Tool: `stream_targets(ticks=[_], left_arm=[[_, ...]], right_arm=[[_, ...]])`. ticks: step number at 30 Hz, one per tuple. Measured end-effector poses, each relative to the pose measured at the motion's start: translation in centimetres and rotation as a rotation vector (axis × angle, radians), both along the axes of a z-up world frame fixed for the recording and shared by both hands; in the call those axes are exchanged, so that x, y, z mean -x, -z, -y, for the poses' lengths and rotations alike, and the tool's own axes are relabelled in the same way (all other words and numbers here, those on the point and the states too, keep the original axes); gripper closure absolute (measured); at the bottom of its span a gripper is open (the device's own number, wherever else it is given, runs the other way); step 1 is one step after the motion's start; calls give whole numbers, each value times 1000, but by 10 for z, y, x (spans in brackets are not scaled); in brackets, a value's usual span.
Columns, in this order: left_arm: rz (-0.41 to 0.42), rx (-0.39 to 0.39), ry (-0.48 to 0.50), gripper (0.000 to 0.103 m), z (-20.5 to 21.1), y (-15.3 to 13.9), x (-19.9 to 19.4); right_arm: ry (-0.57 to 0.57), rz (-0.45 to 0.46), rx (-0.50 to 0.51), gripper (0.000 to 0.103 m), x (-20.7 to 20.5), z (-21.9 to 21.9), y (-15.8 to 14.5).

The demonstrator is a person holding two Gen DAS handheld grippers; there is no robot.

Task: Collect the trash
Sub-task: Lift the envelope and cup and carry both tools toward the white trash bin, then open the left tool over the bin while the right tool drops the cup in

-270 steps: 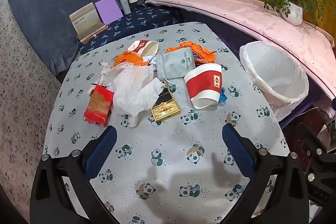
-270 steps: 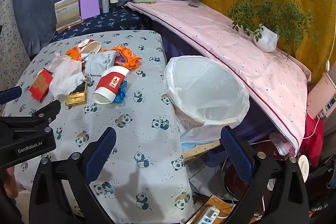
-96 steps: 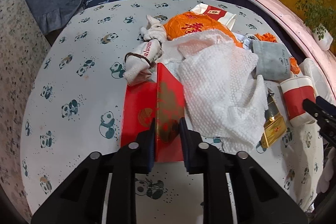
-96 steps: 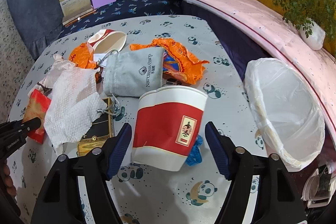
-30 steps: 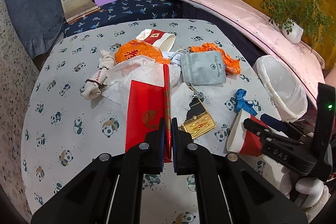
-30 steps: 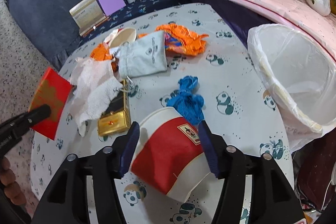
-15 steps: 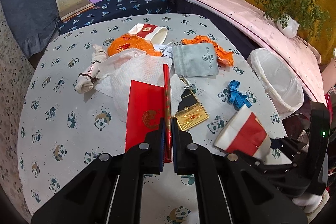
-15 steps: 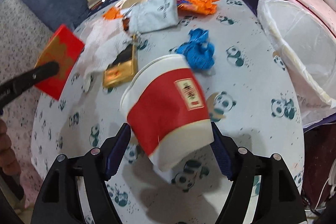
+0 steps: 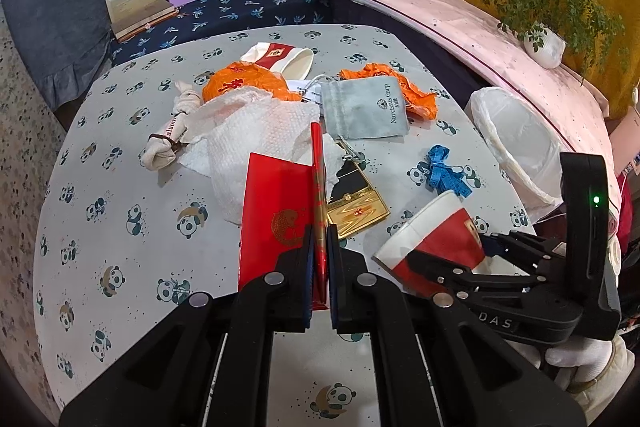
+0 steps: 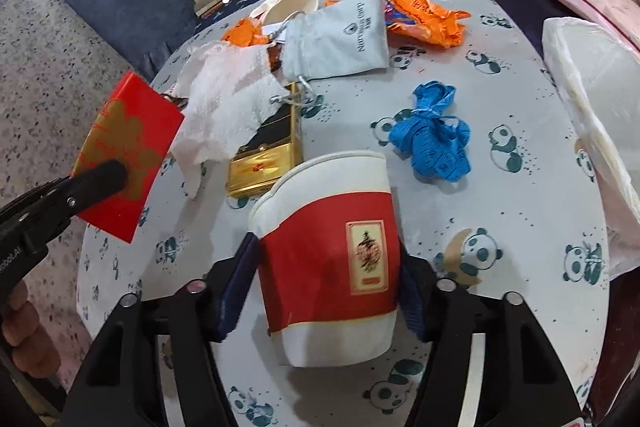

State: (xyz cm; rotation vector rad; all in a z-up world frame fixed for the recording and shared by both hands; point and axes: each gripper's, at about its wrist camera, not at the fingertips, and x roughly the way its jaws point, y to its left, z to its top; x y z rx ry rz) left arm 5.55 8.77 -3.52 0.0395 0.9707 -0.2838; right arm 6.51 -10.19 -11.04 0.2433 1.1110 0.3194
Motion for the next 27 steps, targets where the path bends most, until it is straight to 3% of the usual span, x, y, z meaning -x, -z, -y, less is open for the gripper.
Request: stream_targets(ticks=[2,13,27], left_arm=[[1,-1,-4,97,0,0,0],[34,24,74,97,23,-21,-2],[101,34,241,97,123,-48,-13]], right_arm=[[-20,4,-15,72,3,-3,-3],[75,122,-10,74,19,15,-45],[347,248,62,73,21,96,-90]])
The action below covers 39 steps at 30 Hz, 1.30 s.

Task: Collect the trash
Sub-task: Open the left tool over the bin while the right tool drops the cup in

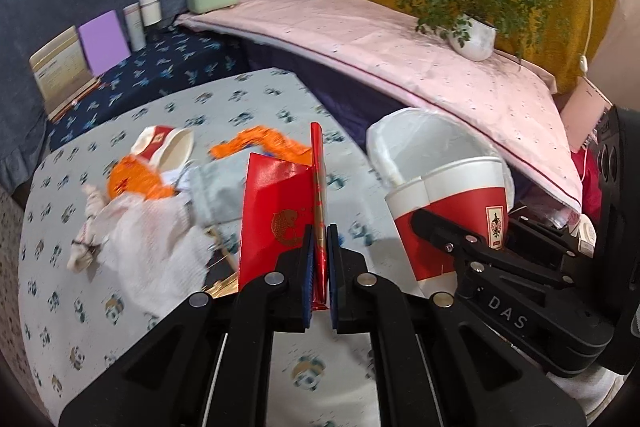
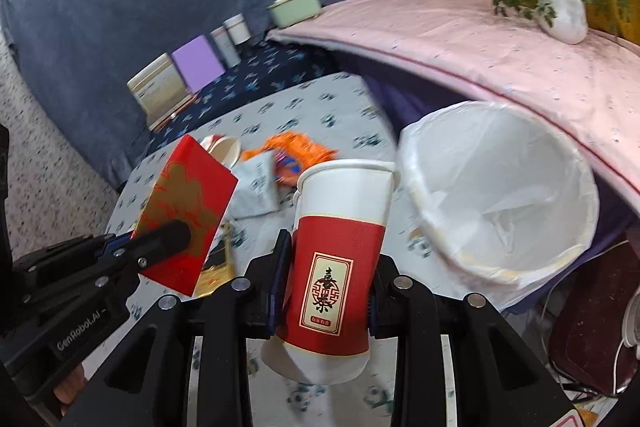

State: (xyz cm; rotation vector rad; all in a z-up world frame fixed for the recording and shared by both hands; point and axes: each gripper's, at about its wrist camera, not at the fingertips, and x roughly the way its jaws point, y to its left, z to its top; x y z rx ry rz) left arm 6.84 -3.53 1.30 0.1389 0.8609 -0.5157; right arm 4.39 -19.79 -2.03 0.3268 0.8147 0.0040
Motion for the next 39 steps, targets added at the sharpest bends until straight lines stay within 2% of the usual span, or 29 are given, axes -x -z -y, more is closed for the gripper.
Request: stream_targets(ticks=[7,17,27,33,35,36,39], left_arm=[[12,19,86,97,51,-6,-4],[-3,56,209,97,112,-4,-16],[-41,68,314,97,163,14,-31],[-70,62,321,95,181,28,-45],[-66,70,316,92,183,31,-48],[-62,66,308,82,184,32,-49],[-54,62,279,76,182,34,-53]], right_arm=[[118,33,11,73,4,46,-8],[250,31,20,73,5,107,-6],[340,-4,23,73,-4,148,8],[377,-29,6,73,-12,161,18],[390,-29,5,73,-16,161,20],[399,-29,6,72,-17,161,21],[430,-24,-2,71,-20,162,23]])
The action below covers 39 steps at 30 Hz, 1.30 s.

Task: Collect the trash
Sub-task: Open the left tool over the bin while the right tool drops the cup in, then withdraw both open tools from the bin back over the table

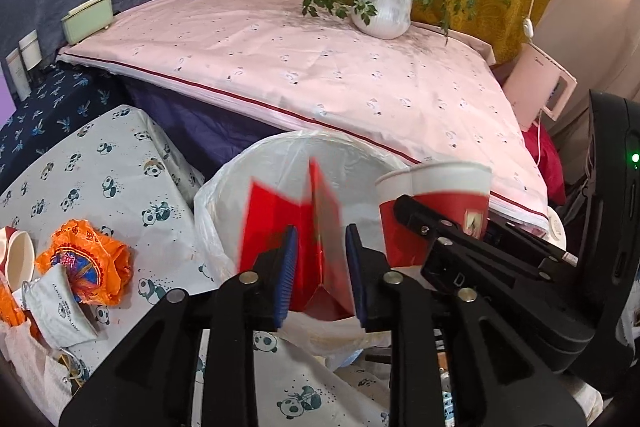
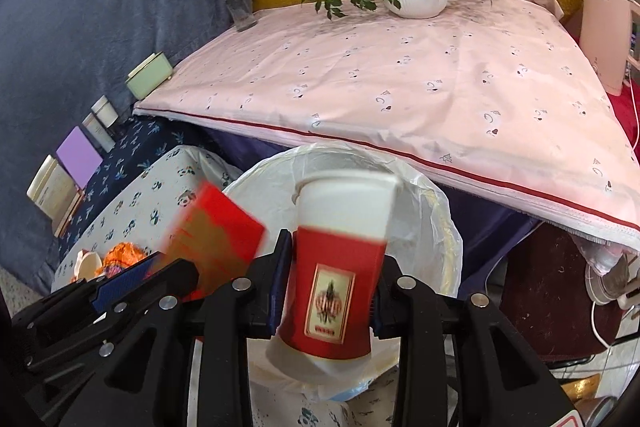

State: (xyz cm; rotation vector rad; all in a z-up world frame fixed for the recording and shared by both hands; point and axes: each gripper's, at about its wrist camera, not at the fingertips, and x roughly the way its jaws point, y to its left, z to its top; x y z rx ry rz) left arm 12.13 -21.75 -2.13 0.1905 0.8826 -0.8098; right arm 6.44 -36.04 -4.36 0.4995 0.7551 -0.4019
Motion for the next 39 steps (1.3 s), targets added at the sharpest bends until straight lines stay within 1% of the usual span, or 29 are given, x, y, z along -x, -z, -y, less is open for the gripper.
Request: stream_targets(ticks=[2,4,6,11,14,24,33,39], left_arm=[[-10,-2,-20,69,-4,2,-5],[-12,-1,-39,61,-9,4,-8],[-10,0,-51,58,-13,4,-10],[-11,5,-70,58,-21,2,-13],[-13,10,-80,58,-26,1,-13],[-9,24,-129,58,-56,-6,-11],[-1,34,-208,58,-95,-11,-8],[0,33,-284,57,-131,-10,-7]], right_arm=[[5,-1,-12,71,-3,2,2],[6,-4,-15,70,-5,2,3],[1,-3,-13,70,-7,1,3],[-12,-4,0,69,-9,-6,1],[-20,2,2,66,-9,-11,-2],[-70,18,21,65,-9,-38,-15],[-126,23,41,64,-8,-64,-24],[-174,16,54,64,-7,-88,-27]])
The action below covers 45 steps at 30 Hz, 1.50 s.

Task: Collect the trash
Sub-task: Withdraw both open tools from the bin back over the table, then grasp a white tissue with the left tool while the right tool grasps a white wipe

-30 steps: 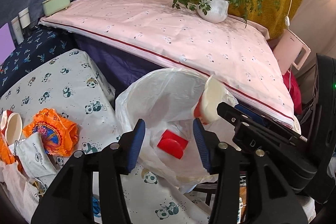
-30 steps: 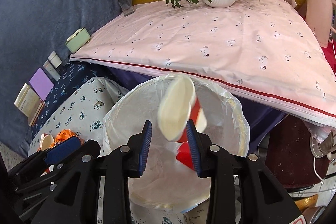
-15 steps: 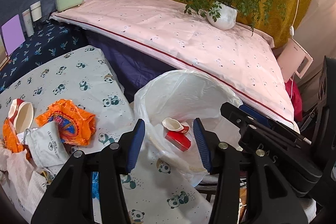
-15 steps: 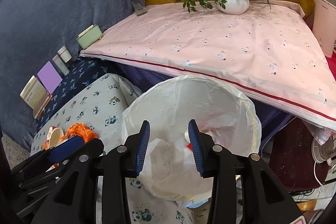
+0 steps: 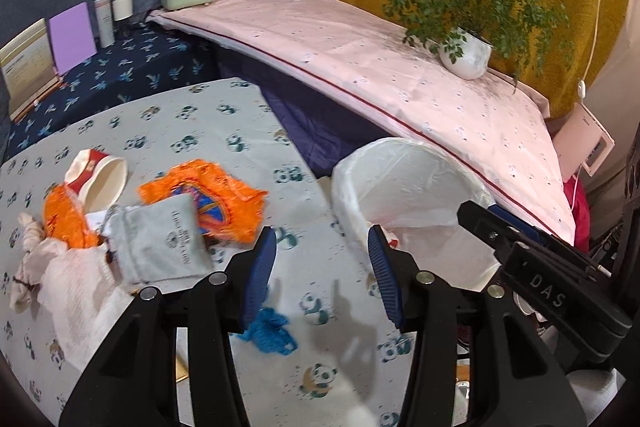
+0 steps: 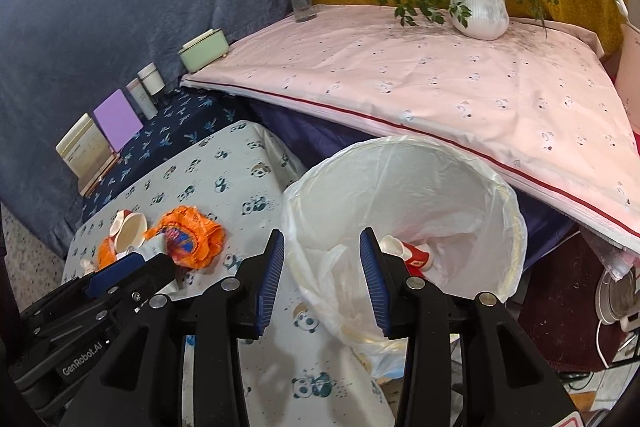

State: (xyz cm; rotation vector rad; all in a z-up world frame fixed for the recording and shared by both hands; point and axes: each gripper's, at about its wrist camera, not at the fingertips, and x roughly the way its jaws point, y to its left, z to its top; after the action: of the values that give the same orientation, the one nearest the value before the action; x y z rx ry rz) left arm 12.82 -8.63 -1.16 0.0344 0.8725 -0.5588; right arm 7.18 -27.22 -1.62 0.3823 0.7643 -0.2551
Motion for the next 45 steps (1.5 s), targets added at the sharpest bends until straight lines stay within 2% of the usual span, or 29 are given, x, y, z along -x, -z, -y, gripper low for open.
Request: stream_targets(ticks=[2,6,15,20,26,30,32,34,36,37,45], left_arm=[[-3,-3,-23,57,-13,2,0],[2,-11,-86,46,-43,5,2],[-17,-59,-231,45,-118,20,3],[-71,-81,-312,45,-156,40,2],[-157,-81,-362,46,-183,67,-3],[-187,-69,-369,51,-191,77,-7],[-197,-60,-361,58,-193,80,-8],[-214,-47,-341,69,-193,83,-11],[-226,-38,-319,94,-193,85,-11],[-228,-33,-306,101,-193,85,-10],[-167,21,-301,103,-212,55,4]], right_arm=[[-18,-3,5,64,-1,-9,-1],[-66,-14,12,64,-4,-35,1],[-183,-46,20,64,-13,-94,11],[-241,-62,24,64,-16,-123,19],[-298,-94,29,64,-23,-151,31],[-323,-112,34,64,-28,-163,36],[-335,-122,35,64,-30,-169,39],[-345,-130,37,64,-32,-175,42],[-356,-139,40,64,-35,-181,44],[-362,-142,42,64,-36,-184,45],[-409,-140,48,64,-45,-207,43]])
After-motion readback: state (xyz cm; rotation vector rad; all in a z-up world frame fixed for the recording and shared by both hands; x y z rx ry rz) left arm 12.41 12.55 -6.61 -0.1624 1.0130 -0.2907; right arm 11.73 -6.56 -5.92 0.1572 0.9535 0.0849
